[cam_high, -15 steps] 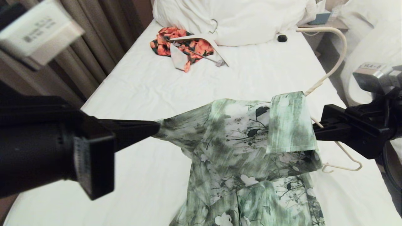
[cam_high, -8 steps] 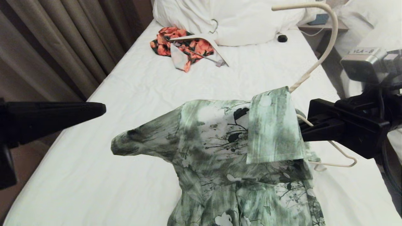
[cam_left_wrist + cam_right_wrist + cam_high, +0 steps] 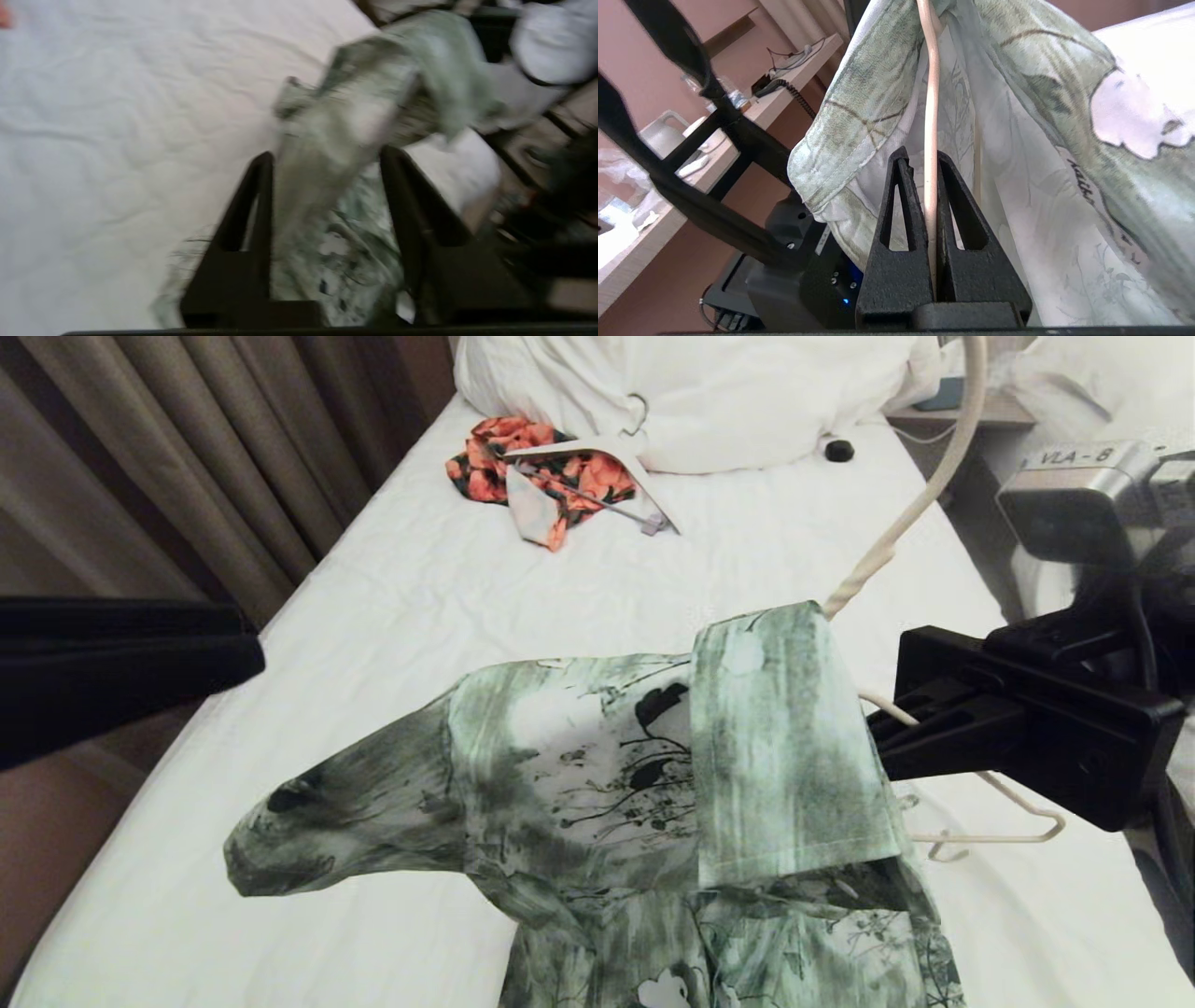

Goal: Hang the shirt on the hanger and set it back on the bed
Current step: Hook the other side of the shirt onto the hanger

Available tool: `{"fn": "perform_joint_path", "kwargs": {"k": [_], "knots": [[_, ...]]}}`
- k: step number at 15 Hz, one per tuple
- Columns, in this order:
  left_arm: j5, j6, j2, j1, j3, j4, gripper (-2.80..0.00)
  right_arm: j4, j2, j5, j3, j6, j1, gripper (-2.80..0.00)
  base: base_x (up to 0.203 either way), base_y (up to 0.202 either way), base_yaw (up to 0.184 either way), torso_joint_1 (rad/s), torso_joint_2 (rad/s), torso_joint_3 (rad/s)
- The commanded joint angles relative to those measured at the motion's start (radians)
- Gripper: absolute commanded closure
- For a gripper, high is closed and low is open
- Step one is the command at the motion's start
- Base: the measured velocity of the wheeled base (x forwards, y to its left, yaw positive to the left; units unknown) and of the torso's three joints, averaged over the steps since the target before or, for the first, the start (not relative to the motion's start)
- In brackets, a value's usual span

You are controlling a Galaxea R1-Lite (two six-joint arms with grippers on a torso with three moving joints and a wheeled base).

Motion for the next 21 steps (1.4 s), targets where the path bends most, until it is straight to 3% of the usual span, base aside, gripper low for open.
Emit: {"fn": "perform_joint_path", "kwargs": {"k": [1,3,5,8,10,13,17,21], "knots": [[-0.059,0.008,-0.030,-0.025,0.016,0.001,-2.80,-0.001,0.024,0.001,-0.010,0.000,0.013,0.00,0.000,0.000,0.000,0.000,0.00,0.000],[-0.120,0.057,-0.032,-0.034,0.020,-0.001,-2.80,0.000,0.042,-0.003,-0.028,0.001,0.018,0.00,0.000,0.000,0.000,0.000,0.00,0.000],[-0.148,0.060,0.015,-0.034,0.027,-0.005,-2.80,0.000,0.044,-0.006,-0.038,0.001,0.018,0.00,0.000,0.000,0.000,0.000,0.00,0.000],[-0.180,0.071,0.118,-0.028,0.063,-0.151,-2.80,0.001,0.029,-0.007,-0.042,0.009,0.018,0.00,0.000,0.000,0.000,0.000,0.00,0.000],[-0.191,0.107,0.187,0.022,0.072,-0.234,-2.80,0.001,0.012,-0.007,-0.047,0.060,0.020,0.00,0.000,0.000,0.000,0.000,0.00,0.000],[-0.271,0.159,0.233,0.083,0.046,-0.273,-2.80,0.004,0.002,-0.007,-0.048,0.125,0.024,0.00,0.000,0.000,0.000,0.000,0.00,0.000],[-0.273,0.166,0.310,0.083,0.042,-0.277,-2.80,0.010,0.002,-0.007,-0.040,0.133,0.035,0.00,0.000,0.000,0.000,0.000,0.00,0.000],[-0.269,0.242,0.334,0.085,0.033,-0.275,-2.80,0.009,0.000,-0.007,-0.037,0.154,0.036,0.00,0.000,0.000,0.000,0.000,0.00,0.000]]}}
